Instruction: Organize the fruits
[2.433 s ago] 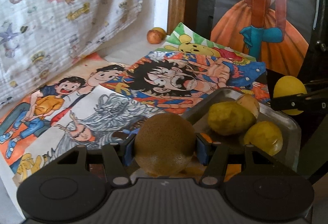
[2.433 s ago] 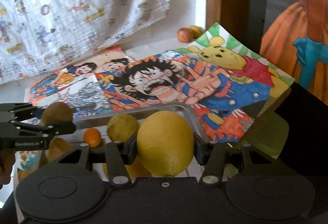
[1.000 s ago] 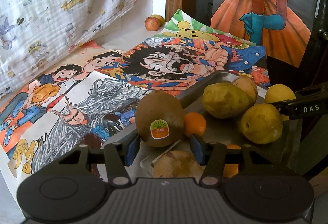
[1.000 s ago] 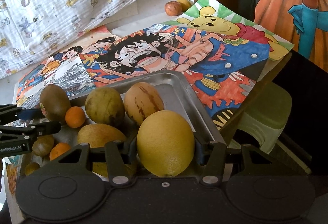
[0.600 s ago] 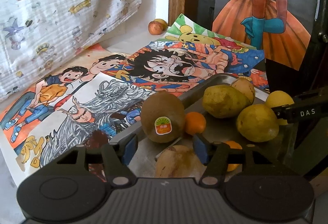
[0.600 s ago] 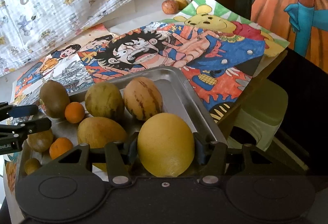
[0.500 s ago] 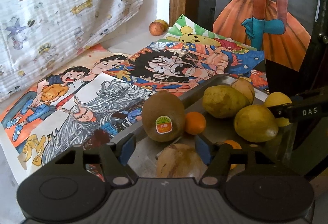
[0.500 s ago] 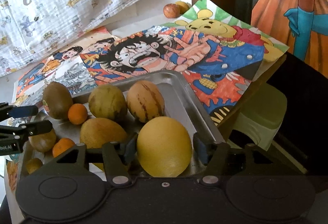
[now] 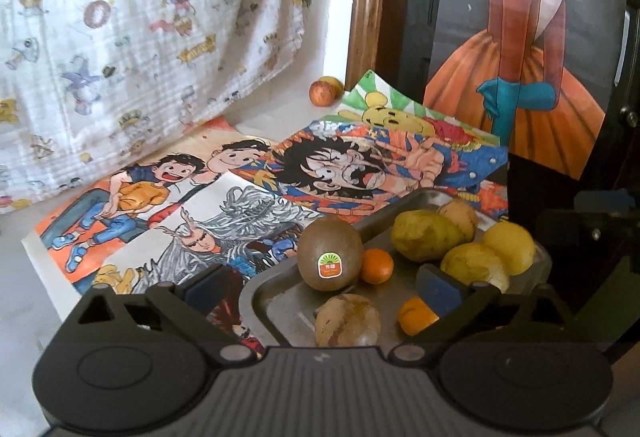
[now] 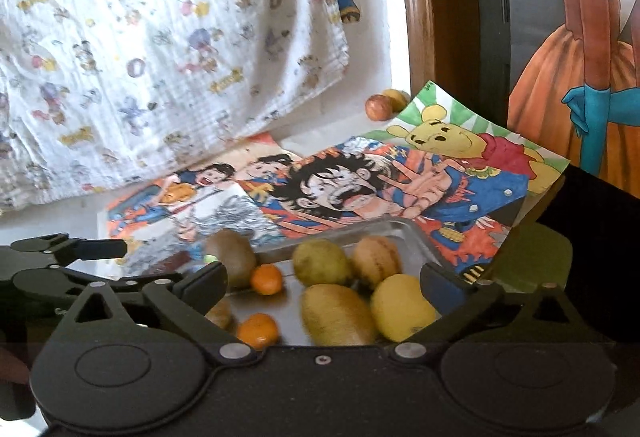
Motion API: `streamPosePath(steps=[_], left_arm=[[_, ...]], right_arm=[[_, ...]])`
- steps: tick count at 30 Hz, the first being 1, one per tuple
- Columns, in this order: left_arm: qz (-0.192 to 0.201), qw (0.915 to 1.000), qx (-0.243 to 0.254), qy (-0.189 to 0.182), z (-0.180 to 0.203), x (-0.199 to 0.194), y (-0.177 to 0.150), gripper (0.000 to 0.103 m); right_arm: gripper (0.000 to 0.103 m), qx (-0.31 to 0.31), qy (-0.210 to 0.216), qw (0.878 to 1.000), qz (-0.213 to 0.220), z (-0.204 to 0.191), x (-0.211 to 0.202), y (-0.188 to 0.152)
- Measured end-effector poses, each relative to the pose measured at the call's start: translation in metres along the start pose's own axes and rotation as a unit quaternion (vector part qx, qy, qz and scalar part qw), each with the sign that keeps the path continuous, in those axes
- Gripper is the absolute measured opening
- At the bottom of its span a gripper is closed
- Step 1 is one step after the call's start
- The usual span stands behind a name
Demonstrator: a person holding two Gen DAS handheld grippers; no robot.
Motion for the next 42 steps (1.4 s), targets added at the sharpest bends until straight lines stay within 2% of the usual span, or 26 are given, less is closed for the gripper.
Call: streamPosePath(steps=[8,16,23,42], left_arm=[[0.005,0.9996,-0.020,0.021,-0.009,-0.038,-0.002,0.102],[0.014,0.9976,-0.047,0.048,-0.025,-0.074,-0.017,0.102],[0.021,0.9968,-0.044,0.064,-0.026,-0.095,-0.030,0.102],[0.020,0.9964,-0.043,0.070,-0.028,-0.098,-0.033,0.102]], right_arm=[[0.102,-0.002,-0.016,1.000,-0.003,-0.031,-0.035,0.002],[0.102,-0.010,-0.041,0.999,-0.030,-0.062,-0.050,-0.015],[0.102,-0.031,-0.052,0.998,-0.029,-0.082,-0.060,-0.021],[0.102,-0.032,-0.049,0.998,-0.031,-0.086,-0.060,-0.021]])
Point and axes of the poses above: each gripper's, at about its wrist camera, not at the fingertips, and x roughly the way its jaws point, z to its right, y to its top, the point moved 3 cm from there along x, roughly the way its jaws point, and after that the axes turned 8 degrees about -x, right-handed, at the moved point
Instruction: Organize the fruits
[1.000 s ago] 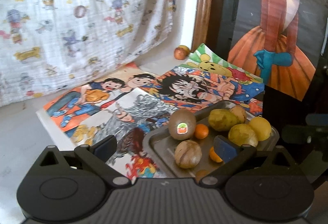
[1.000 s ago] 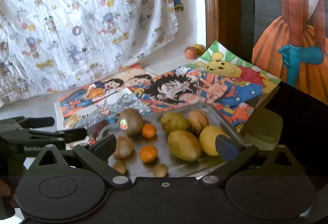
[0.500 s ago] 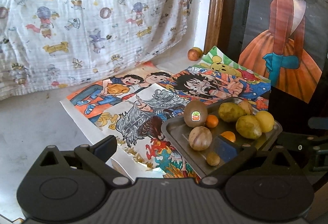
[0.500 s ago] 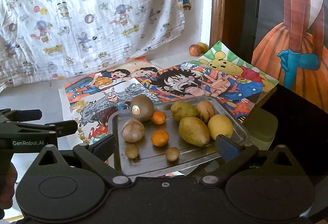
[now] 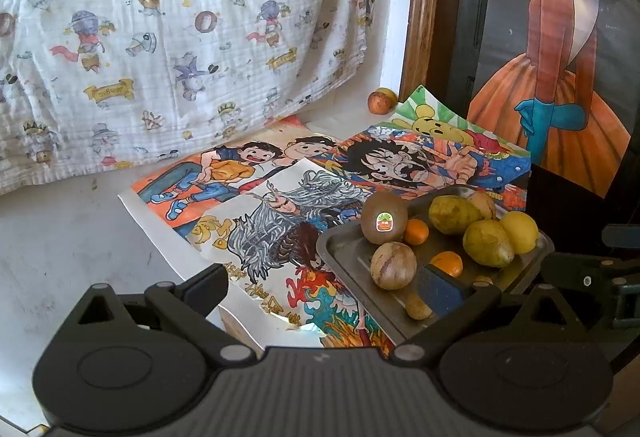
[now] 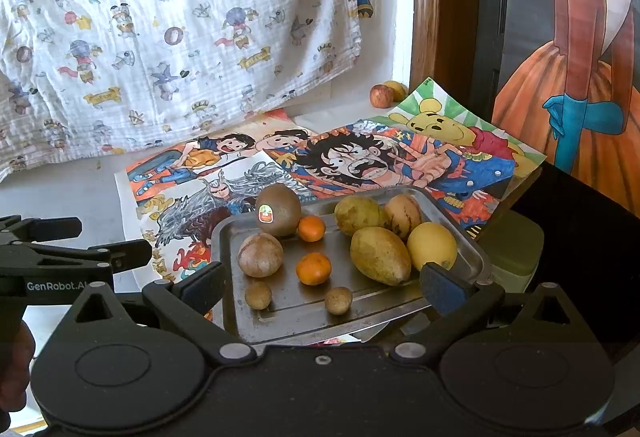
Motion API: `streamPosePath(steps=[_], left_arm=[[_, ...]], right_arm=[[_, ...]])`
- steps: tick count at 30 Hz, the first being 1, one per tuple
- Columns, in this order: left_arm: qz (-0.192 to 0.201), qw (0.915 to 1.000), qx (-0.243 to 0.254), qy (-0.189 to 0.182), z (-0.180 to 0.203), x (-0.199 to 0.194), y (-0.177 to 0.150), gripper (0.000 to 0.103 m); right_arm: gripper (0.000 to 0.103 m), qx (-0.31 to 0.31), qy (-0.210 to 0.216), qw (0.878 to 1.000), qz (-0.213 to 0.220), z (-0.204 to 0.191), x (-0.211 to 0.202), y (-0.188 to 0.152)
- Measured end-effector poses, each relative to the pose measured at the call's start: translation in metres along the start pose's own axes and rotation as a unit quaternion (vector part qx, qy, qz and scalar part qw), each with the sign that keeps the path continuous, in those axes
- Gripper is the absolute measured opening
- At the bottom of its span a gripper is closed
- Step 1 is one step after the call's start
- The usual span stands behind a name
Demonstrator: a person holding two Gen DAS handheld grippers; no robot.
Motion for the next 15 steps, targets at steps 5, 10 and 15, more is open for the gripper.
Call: streamPosePath(steps=[5,10,15], left_arm=[[0.000,1.0000,0.000,0.001,-0.0011,0.0019,0.0011,0.102],[0.000,1.0000,0.000,0.000,-0.0008,0.0015,0.0009,0.102],[0.000,1.0000,0.002,0.000,-0.0017,0.0025,0.0019,0.102]], right_arm=[[0.102,0.000,0.000,1.000,0.000,-0.0002,0.0006,0.0002],[0.102,-0.001,0.001,1.000,0.000,0.0000,0.0010,0.0000],[0.102,0.000,0.000,1.000,-0.001,-0.0001,0.0005,0.0004]])
Point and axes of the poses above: each gripper's, at about its wrist camera, not at the fingertips, and x roughly the way its jaws point, z to its right, y to its top, the point moved 3 cm from there along x, roughly the way its jaws point, and after that the axes turned 8 degrees about -x, right-handed, at the moved point
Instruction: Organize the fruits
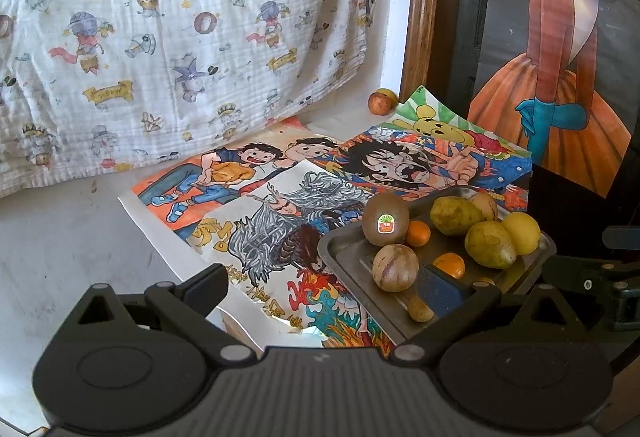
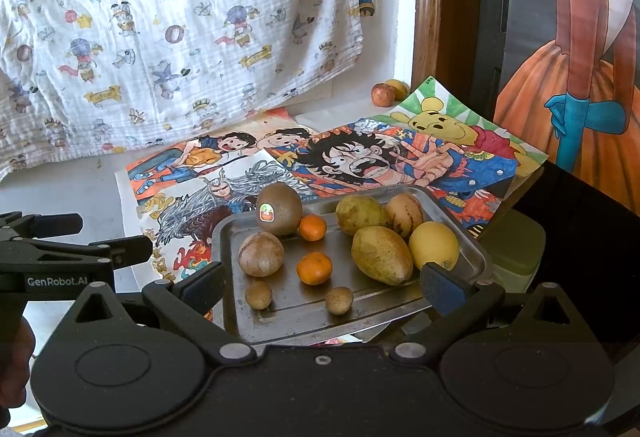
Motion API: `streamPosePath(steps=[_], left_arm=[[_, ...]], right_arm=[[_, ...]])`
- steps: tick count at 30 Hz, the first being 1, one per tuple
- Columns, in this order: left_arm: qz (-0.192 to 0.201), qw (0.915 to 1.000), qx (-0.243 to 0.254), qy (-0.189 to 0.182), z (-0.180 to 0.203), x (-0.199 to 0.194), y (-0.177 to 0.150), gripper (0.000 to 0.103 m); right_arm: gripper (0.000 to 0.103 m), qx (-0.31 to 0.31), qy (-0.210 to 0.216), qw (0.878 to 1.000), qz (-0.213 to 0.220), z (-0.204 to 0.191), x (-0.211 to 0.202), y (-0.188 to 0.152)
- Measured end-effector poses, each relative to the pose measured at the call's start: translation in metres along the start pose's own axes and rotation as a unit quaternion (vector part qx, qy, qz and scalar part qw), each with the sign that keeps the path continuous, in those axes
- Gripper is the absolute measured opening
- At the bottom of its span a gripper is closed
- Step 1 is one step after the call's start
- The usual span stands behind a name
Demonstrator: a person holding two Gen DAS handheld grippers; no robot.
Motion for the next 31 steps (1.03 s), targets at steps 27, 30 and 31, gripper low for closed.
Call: streamPosePath(steps=[27,30,31], left_arm=[[0.017,0.9971,-0.038,-0.064,-0.008,-0.005,0.000,0.102],[0.036,0.9960,-0.038,-0.072,-0.007,-0.011,0.000,0.101],[0.044,0.9957,-0.036,-0.073,-0.006,-0.012,0.001,0.102]], right_arm=[[0.102,0.004,-0.003,1.000,-0.004,0.004,0.004,-0.003],[0.102,0.007,-0.004,1.000,-0.006,0.006,0.005,-0.006],[0.102,0.008,-0.003,1.000,-0.007,0.006,0.005,-0.006]])
Point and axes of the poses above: each gripper's, at about its wrist camera, not at the fingertips, and x roughly the way its jaws point, z to its right, y to its top, the point moved 3 cm from there along x, roughly the way its jaws point, and after that the axes turned 8 degrees about -x, right-handed, at the moved point
